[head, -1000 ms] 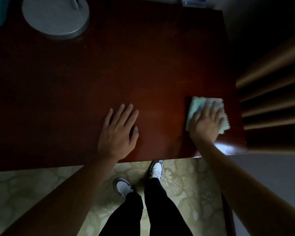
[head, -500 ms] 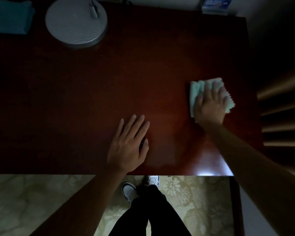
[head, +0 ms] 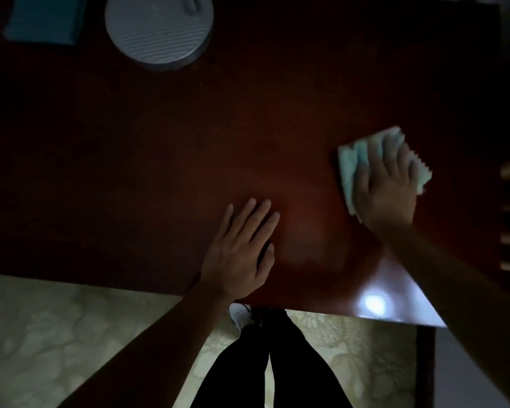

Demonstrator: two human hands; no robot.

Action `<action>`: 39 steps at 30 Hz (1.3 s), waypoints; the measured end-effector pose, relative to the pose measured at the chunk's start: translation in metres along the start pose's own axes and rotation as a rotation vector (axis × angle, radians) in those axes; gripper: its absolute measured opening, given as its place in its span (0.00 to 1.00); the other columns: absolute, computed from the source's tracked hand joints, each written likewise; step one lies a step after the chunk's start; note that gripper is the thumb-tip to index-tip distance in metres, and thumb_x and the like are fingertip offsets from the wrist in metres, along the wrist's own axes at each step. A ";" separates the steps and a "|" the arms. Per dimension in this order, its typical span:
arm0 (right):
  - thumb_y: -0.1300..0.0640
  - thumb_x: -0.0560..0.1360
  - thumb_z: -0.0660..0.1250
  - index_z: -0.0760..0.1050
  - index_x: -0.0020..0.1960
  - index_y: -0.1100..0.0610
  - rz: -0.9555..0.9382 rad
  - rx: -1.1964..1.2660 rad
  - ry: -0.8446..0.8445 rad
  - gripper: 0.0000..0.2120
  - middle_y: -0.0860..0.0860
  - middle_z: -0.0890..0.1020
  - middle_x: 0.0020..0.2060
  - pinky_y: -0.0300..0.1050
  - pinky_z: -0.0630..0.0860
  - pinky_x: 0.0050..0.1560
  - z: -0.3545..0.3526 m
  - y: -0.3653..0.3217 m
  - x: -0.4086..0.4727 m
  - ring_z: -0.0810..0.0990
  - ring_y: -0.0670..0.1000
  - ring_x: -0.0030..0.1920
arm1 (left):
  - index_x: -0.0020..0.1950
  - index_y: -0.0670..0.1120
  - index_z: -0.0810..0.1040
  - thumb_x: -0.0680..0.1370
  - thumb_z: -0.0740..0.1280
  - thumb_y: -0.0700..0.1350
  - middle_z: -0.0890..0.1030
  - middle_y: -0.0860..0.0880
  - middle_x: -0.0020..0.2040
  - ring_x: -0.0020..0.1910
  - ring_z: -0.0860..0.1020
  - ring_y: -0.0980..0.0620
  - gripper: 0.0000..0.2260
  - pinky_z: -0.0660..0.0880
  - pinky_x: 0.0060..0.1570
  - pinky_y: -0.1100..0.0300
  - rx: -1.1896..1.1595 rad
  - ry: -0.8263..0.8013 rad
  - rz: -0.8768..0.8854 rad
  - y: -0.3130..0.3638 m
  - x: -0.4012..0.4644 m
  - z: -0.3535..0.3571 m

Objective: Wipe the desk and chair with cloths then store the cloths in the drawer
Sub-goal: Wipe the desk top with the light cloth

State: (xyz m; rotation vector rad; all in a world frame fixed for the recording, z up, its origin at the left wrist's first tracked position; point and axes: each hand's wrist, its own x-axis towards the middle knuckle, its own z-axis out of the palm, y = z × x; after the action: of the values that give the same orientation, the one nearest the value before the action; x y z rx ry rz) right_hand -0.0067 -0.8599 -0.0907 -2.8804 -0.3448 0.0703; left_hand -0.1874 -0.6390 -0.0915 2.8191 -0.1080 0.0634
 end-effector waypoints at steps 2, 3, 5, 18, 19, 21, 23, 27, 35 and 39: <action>0.46 0.82 0.47 0.57 0.79 0.53 0.061 -0.015 0.004 0.27 0.58 0.55 0.79 0.63 0.49 0.76 0.006 -0.024 0.029 0.51 0.62 0.79 | 0.75 0.46 0.69 0.79 0.60 0.50 0.64 0.46 0.77 0.78 0.59 0.46 0.24 0.57 0.74 0.40 -0.001 -0.010 0.007 -0.001 -0.001 0.001; 0.46 0.82 0.46 0.56 0.79 0.53 0.044 -0.020 0.001 0.27 0.58 0.54 0.79 0.63 0.47 0.77 0.010 -0.040 0.034 0.50 0.61 0.79 | 0.75 0.46 0.69 0.79 0.60 0.50 0.64 0.46 0.77 0.78 0.59 0.46 0.24 0.58 0.74 0.39 0.000 -0.014 0.007 -0.001 -0.001 0.001; 0.46 0.83 0.45 0.56 0.79 0.52 -0.063 -0.037 -0.015 0.27 0.57 0.54 0.79 0.61 0.47 0.77 0.018 -0.071 0.027 0.50 0.61 0.79 | 0.75 0.46 0.69 0.79 0.61 0.50 0.64 0.46 0.77 0.78 0.59 0.46 0.24 0.58 0.74 0.39 0.005 -0.017 0.007 0.000 -0.001 0.001; 0.48 0.82 0.50 0.63 0.77 0.55 -0.274 -0.018 -0.081 0.26 0.58 0.59 0.78 0.62 0.51 0.77 0.014 -0.057 -0.073 0.54 0.62 0.78 | 0.74 0.46 0.70 0.79 0.61 0.51 0.66 0.46 0.76 0.77 0.60 0.45 0.24 0.56 0.75 0.42 0.016 -0.084 -0.012 0.002 0.000 -0.004; 0.48 0.81 0.50 0.63 0.77 0.55 -0.245 -0.018 -0.081 0.26 0.59 0.58 0.78 0.63 0.51 0.76 0.015 -0.065 -0.073 0.54 0.63 0.78 | 0.74 0.46 0.71 0.79 0.61 0.51 0.67 0.46 0.76 0.77 0.61 0.46 0.23 0.57 0.74 0.42 0.003 -0.088 -0.006 0.001 0.000 -0.004; 0.48 0.81 0.50 0.64 0.77 0.55 -0.209 -0.036 -0.089 0.26 0.59 0.58 0.78 0.64 0.51 0.76 0.020 -0.078 -0.075 0.54 0.64 0.78 | 0.72 0.45 0.73 0.80 0.60 0.50 0.69 0.46 0.75 0.77 0.62 0.46 0.21 0.58 0.74 0.44 -0.012 -0.098 0.018 -0.004 0.001 -0.007; 0.48 0.81 0.50 0.64 0.77 0.55 -0.234 -0.045 -0.097 0.26 0.59 0.58 0.78 0.65 0.52 0.75 0.024 -0.097 -0.074 0.54 0.64 0.78 | 0.70 0.44 0.74 0.80 0.60 0.49 0.72 0.45 0.73 0.75 0.65 0.47 0.20 0.60 0.74 0.45 -0.020 -0.081 0.001 -0.018 -0.003 -0.014; 0.49 0.80 0.50 0.65 0.76 0.55 -0.265 -0.048 -0.112 0.26 0.59 0.58 0.78 0.65 0.51 0.76 0.036 -0.146 -0.071 0.53 0.63 0.78 | 0.72 0.45 0.72 0.80 0.60 0.49 0.71 0.46 0.73 0.74 0.66 0.48 0.21 0.60 0.73 0.45 -0.001 -0.028 -0.142 -0.081 -0.023 -0.045; 0.48 0.81 0.47 0.63 0.77 0.54 -0.326 -0.053 -0.112 0.26 0.58 0.59 0.78 0.65 0.50 0.75 0.079 -0.318 -0.032 0.53 0.64 0.78 | 0.75 0.44 0.68 0.81 0.57 0.52 0.66 0.46 0.76 0.77 0.61 0.49 0.24 0.55 0.75 0.46 0.083 0.044 -0.370 -0.292 -0.093 -0.114; 0.49 0.82 0.48 0.61 0.77 0.53 -0.410 -0.064 -0.104 0.25 0.59 0.59 0.78 0.67 0.51 0.75 0.109 -0.433 -0.001 0.54 0.64 0.77 | 0.74 0.43 0.69 0.81 0.57 0.52 0.68 0.45 0.75 0.76 0.63 0.48 0.24 0.56 0.74 0.47 0.108 0.085 -0.487 -0.380 -0.134 -0.147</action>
State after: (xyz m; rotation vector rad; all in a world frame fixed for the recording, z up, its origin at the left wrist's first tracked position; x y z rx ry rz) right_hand -0.1137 -0.4263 -0.0914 -2.8093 -0.9628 0.1386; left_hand -0.2949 -0.2240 -0.0783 2.8580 0.6150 0.0776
